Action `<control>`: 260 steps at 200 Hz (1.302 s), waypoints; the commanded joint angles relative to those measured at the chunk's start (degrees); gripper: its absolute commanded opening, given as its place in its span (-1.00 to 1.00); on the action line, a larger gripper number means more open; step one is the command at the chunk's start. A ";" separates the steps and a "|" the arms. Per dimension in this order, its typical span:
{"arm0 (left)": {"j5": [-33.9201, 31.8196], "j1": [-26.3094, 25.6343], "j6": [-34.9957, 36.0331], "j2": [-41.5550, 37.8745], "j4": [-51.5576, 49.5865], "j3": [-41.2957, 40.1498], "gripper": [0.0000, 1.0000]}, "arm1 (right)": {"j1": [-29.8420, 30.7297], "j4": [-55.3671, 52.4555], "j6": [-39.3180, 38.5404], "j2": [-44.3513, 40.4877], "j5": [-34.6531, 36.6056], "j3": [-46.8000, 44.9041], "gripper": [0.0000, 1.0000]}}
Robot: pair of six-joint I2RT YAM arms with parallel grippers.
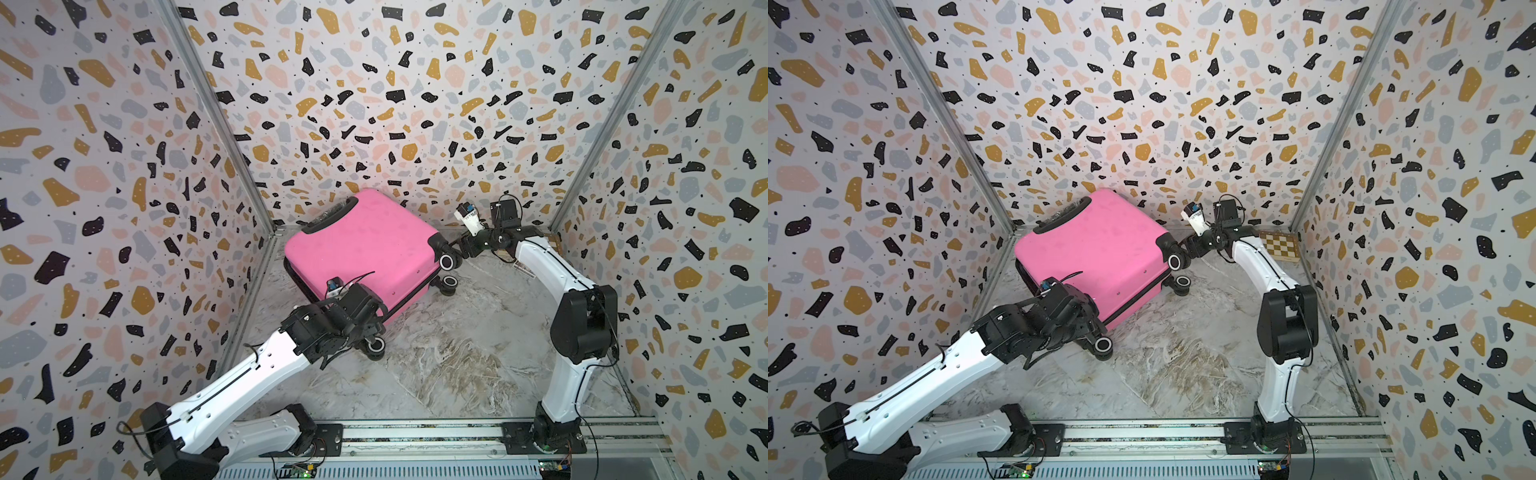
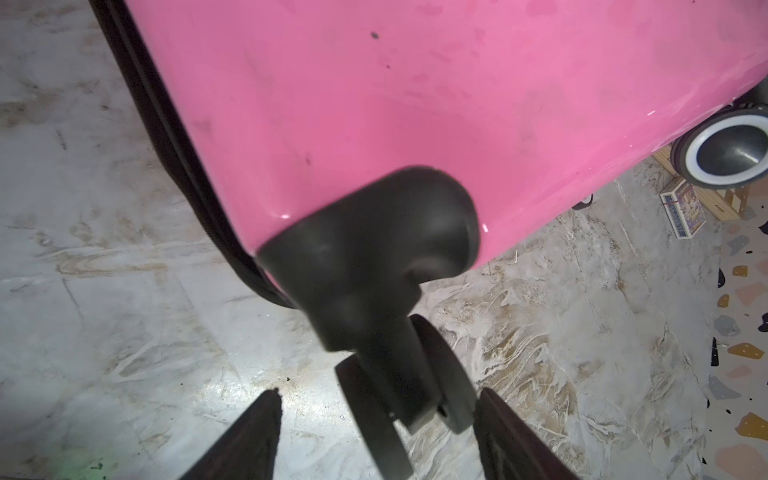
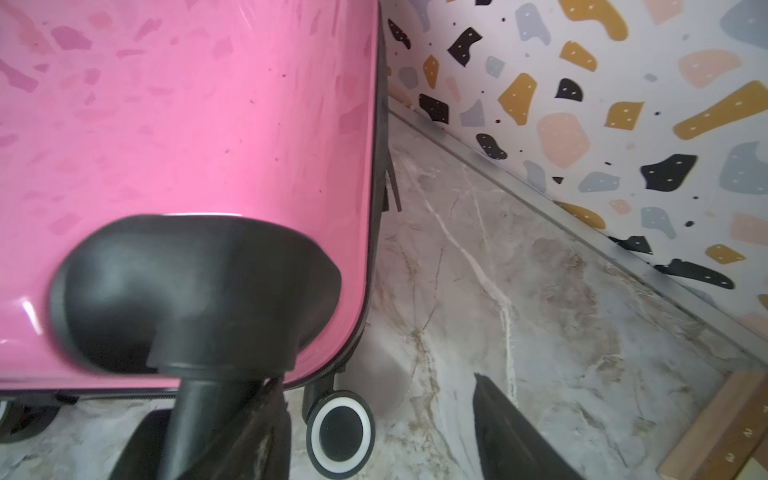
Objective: Close the suitcase zippers
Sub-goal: Adjust the suitcase at the center of the board.
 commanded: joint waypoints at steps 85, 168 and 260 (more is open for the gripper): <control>-21.37 -0.17 -12.44 -2.19 -18.41 -5.90 0.50 | 10.35 2.41 2.73 -11.14 -5.35 -16.07 0.42; -22.47 8.74 -6.27 -9.79 -19.83 -10.12 0.59 | 12.67 5.10 4.96 -15.07 -4.25 -20.83 0.42; -16.58 16.46 36.38 -11.15 -13.57 5.62 0.72 | 25.15 10.16 9.34 -17.12 -3.66 -24.89 0.40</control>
